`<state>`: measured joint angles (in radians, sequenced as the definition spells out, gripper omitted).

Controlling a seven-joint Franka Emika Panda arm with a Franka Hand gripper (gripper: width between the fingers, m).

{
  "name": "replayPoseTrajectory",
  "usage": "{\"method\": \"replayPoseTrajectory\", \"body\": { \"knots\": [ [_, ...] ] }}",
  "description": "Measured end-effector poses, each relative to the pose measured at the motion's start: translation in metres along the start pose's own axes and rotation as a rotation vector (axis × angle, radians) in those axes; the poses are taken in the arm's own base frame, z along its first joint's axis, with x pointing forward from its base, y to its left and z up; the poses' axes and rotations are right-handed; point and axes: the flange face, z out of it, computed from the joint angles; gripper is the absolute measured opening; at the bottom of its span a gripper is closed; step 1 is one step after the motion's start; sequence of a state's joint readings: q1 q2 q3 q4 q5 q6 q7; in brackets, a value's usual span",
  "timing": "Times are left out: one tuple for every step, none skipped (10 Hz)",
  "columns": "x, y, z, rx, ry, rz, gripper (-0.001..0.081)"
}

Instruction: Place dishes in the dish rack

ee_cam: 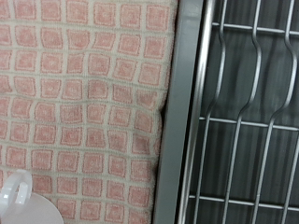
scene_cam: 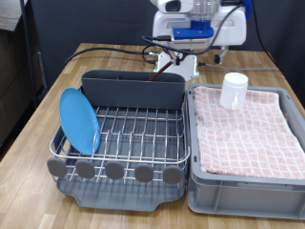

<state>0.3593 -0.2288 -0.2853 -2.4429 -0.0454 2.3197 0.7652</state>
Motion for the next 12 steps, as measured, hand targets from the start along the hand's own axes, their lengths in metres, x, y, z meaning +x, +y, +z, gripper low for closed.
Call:
{"method": "replayPoseTrajectory", "body": {
  "knots": [
    [0.001,0.001,0.001,-0.004,-0.003,0.002,0.0802],
    [0.0,0.001,0.002,-0.02,-0.016,0.002,0.0802],
    [-0.004,-0.002,0.001,-0.037,-0.032,-0.002,0.0802],
    [-0.01,-0.009,-0.001,-0.051,-0.045,0.001,0.0802],
    [-0.019,-0.018,-0.002,-0.057,-0.052,0.009,0.0802],
    [-0.03,-0.028,-0.003,-0.055,-0.056,0.023,0.0802],
    [-0.043,-0.039,-0.004,-0.052,-0.064,0.04,0.0802],
    [-0.054,-0.048,-0.005,-0.047,-0.072,0.054,0.0802],
    [-0.065,-0.057,-0.005,-0.043,-0.078,0.067,0.0802],
    [-0.074,-0.063,-0.005,-0.041,-0.085,0.08,0.0802],
    [-0.082,-0.068,-0.005,-0.052,-0.09,0.088,0.0802],
    [-0.09,-0.072,-0.005,-0.074,-0.095,0.094,0.0802]
  ]
}}
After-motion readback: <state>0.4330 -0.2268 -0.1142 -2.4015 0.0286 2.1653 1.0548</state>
